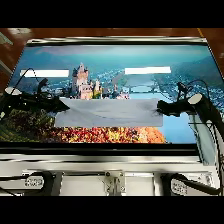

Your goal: Fold the shirts.

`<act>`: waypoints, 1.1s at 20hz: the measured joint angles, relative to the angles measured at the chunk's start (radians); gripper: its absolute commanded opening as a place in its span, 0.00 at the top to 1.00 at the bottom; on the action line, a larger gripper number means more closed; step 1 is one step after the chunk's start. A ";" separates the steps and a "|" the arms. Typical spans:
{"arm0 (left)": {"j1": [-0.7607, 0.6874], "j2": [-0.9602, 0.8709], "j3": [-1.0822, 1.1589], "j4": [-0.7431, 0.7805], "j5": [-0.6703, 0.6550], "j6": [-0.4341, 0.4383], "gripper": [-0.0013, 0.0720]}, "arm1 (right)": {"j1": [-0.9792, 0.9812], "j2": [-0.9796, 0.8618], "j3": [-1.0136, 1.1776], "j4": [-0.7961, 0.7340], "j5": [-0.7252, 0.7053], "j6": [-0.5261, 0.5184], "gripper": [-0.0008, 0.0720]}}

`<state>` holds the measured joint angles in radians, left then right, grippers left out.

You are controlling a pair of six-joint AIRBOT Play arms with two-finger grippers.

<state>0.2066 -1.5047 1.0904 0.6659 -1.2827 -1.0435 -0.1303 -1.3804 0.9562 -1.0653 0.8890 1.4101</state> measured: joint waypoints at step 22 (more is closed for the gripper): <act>-0.023 -0.179 0.092 -0.059 0.214 -0.034 0.16 | 0.019 -0.223 0.161 -0.023 -0.107 0.053 0.21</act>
<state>0.1841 -1.6840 1.1824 0.6067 -1.0687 -1.0779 -0.1112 -1.6035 1.1175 -1.0885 0.7822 1.4631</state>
